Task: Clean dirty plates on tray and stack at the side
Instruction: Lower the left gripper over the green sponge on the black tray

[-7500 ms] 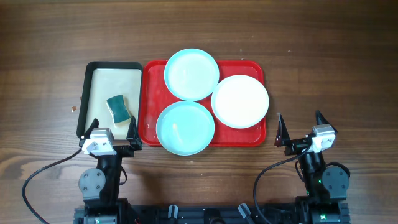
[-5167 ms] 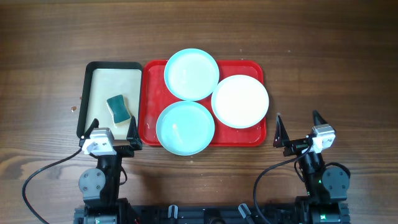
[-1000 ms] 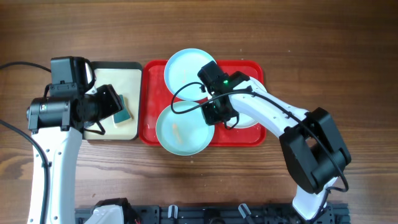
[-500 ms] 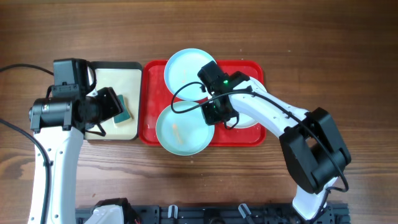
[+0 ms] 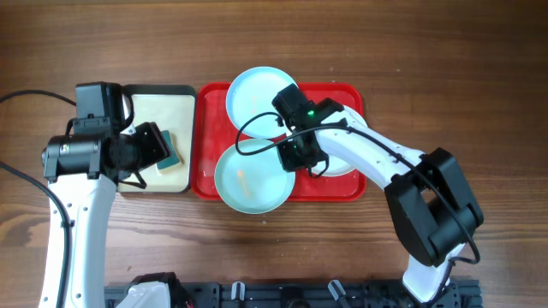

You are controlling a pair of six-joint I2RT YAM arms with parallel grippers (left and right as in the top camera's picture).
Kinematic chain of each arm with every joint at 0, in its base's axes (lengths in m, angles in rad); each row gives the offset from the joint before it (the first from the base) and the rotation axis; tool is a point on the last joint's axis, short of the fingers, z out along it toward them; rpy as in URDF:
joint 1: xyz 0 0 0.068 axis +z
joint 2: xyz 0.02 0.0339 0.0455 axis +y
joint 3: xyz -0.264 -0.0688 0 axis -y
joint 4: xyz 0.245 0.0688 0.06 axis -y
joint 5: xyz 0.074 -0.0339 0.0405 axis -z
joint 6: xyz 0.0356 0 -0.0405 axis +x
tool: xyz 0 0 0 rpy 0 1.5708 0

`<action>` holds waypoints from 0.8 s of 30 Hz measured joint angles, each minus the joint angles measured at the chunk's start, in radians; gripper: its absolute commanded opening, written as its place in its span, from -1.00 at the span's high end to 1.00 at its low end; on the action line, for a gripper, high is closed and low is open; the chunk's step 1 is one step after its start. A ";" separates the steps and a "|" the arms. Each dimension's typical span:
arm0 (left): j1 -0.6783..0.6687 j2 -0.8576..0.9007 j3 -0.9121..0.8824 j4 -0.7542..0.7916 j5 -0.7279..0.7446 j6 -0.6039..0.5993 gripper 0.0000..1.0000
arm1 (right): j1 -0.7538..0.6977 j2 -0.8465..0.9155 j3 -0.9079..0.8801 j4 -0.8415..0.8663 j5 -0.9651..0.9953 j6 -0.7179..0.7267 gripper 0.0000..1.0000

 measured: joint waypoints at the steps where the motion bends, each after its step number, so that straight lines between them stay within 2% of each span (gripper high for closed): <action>1: 0.000 0.000 0.000 0.000 0.000 0.000 -0.25 | 0.000 0.000 -0.010 0.012 0.000 0.000 0.80; 6: 0.000 0.000 0.000 0.000 0.000 -0.001 -0.25 | 0.000 0.000 -0.042 0.043 -0.001 0.001 0.91; 12: 0.000 0.000 0.000 0.000 0.000 -0.005 -0.05 | 0.000 0.000 -0.042 0.074 -0.005 0.001 0.92; 17: 0.000 0.016 0.000 0.000 0.000 -0.007 -0.15 | 0.000 0.000 -0.042 0.090 -0.005 0.001 0.92; 24: 0.000 0.125 -0.021 0.000 0.000 -0.007 -0.25 | 0.000 0.000 -0.042 0.097 -0.005 0.001 0.91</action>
